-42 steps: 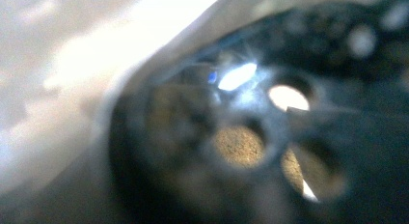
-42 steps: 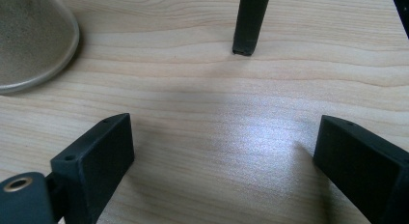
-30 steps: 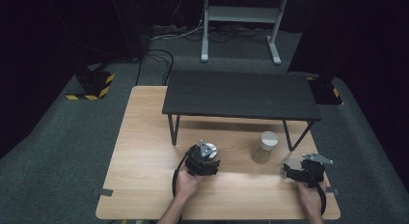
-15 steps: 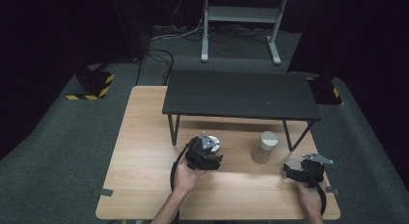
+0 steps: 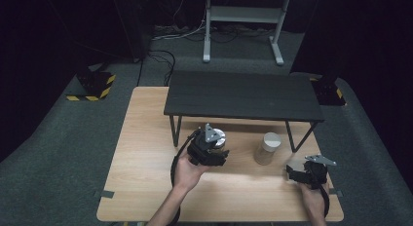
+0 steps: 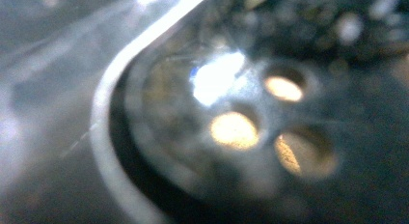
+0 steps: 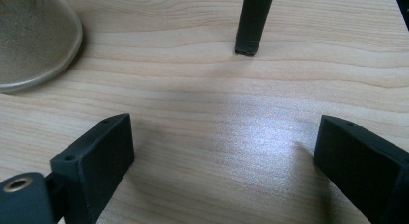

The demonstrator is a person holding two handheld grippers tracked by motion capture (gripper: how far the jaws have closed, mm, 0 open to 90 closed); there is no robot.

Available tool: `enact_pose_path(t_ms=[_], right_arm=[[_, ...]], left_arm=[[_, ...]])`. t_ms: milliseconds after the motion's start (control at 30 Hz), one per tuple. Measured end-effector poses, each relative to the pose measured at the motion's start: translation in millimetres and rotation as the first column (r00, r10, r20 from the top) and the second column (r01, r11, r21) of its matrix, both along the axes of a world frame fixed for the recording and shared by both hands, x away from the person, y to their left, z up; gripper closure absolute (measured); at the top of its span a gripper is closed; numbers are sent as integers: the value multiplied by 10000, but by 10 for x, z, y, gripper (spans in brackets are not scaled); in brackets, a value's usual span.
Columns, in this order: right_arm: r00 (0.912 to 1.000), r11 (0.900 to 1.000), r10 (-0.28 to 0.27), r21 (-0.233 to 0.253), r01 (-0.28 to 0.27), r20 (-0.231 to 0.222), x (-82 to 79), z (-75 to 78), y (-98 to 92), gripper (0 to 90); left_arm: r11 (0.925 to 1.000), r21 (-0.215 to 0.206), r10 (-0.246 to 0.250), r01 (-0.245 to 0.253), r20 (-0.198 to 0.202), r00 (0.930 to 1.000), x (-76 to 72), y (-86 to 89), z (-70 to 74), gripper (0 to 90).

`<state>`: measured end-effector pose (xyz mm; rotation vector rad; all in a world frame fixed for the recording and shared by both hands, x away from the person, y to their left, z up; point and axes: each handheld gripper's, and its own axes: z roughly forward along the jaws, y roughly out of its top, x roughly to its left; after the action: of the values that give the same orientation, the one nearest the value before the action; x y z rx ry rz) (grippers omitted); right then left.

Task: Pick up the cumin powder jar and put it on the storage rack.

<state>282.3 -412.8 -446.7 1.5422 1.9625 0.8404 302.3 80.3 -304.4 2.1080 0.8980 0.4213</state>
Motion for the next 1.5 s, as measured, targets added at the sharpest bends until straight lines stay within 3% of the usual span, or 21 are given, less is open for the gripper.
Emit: enact_pose_path(t_ms=[367, 533, 900, 1167, 1500], right_arm=[[10000, 10000, -6, 10, 6, -2, 0, 0, -1, 62], [10000, 10000, -4, 13, 4, 1, 0, 0, -1, 62], [10000, 10000, -6, 21, 6, -4, 0, 0, -2, 62], [10000, 10000, -4, 18, 4, 1, 0, -1, -2, 62], [10000, 10000, -2, 18, 2, 2, 0, -1, -2, 62]], left_arm=[[9994, 165, -318, 314, 294, 9991, 53, -16, 359, 312], [9993, 5, -382, 382, 182, 9991, 93, -6, 456, 312], [9976, -147, -663, 670, 431, 9969, 188, -8, 721, 313], [9976, -286, -617, 631, 466, 9970, 343, 4, 834, 313], [9989, -362, -278, 299, 554, 9981, 534, -25, 866, 313]])
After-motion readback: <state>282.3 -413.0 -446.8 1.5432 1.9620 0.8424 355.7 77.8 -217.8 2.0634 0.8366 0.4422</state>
